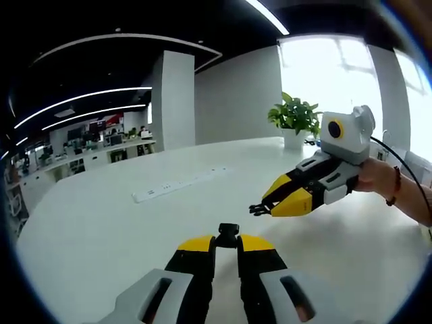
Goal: Snap the two parts of the plastic buckle together until the buckle closes and remains connected.
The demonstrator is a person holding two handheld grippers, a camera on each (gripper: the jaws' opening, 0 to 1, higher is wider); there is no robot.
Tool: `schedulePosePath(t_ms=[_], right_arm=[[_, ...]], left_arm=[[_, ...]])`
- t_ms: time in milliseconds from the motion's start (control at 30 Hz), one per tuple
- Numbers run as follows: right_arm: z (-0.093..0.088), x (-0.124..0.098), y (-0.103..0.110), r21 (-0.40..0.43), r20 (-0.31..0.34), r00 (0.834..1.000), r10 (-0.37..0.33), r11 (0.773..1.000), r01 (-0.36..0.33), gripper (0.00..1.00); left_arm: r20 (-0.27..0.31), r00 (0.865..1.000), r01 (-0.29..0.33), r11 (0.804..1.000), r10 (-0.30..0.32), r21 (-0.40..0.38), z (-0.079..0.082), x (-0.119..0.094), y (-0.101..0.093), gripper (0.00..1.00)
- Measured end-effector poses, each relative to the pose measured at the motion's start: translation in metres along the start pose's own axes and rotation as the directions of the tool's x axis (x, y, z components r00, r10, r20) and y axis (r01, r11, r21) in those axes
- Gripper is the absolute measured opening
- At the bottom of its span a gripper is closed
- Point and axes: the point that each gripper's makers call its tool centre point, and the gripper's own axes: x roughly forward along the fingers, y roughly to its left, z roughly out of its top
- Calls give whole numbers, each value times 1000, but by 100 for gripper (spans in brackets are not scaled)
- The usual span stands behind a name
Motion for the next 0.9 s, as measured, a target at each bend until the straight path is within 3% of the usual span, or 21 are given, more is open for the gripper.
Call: schedulePosePath(t_ms=[900], right_arm=[[-1, -8, 13, -7, 3, 1000, 10, 1000, -10, 12]], left_arm=[[1, 1000, 20, 1000, -20, -1, -7, -14, -13, 12]])
